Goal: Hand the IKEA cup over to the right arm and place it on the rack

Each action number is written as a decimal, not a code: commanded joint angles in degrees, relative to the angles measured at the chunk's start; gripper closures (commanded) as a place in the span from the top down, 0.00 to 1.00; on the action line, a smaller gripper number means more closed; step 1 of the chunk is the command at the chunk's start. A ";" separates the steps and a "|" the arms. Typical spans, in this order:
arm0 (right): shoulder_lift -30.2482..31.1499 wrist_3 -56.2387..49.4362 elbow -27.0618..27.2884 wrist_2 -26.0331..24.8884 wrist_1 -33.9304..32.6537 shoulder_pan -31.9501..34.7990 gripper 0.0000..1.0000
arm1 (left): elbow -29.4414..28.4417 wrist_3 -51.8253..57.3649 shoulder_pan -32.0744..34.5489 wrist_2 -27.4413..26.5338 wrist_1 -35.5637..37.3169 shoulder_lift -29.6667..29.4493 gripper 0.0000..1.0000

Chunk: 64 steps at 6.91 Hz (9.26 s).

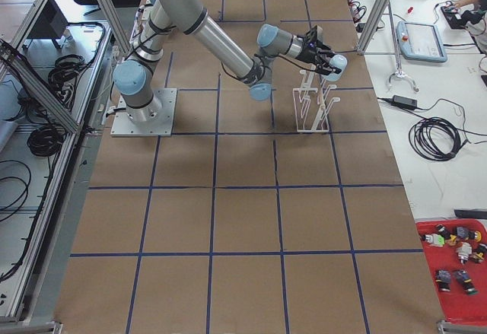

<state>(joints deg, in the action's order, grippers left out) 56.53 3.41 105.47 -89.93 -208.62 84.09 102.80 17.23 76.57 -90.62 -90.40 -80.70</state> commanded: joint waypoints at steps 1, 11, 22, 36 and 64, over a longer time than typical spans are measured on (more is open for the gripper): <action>-0.20 0.02 0.26 -0.59 0.15 0.64 0.21 | 9.39 13.21 -11.83 -0.26 3.19 6.66 1.00; 2.33 0.63 -2.99 0.20 3.03 1.61 1.00 | 31.03 22.41 -22.34 0.62 34.55 -0.32 0.99; 23.80 58.07 11.59 20.32 7.01 8.98 1.00 | 30.98 23.37 -22.43 -0.35 39.69 -4.65 0.00; 23.71 89.88 14.77 23.49 8.05 10.92 1.00 | -8.97 4.11 10.62 32.28 36.61 -15.10 0.00; 17.03 94.15 5.71 22.79 23.18 22.09 0.58 | 23.15 -3.96 6.84 65.39 112.37 -24.42 0.12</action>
<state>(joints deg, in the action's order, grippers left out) 73.57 97.71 111.20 -67.36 -185.37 106.17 126.15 13.34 83.43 -25.14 21.98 -105.12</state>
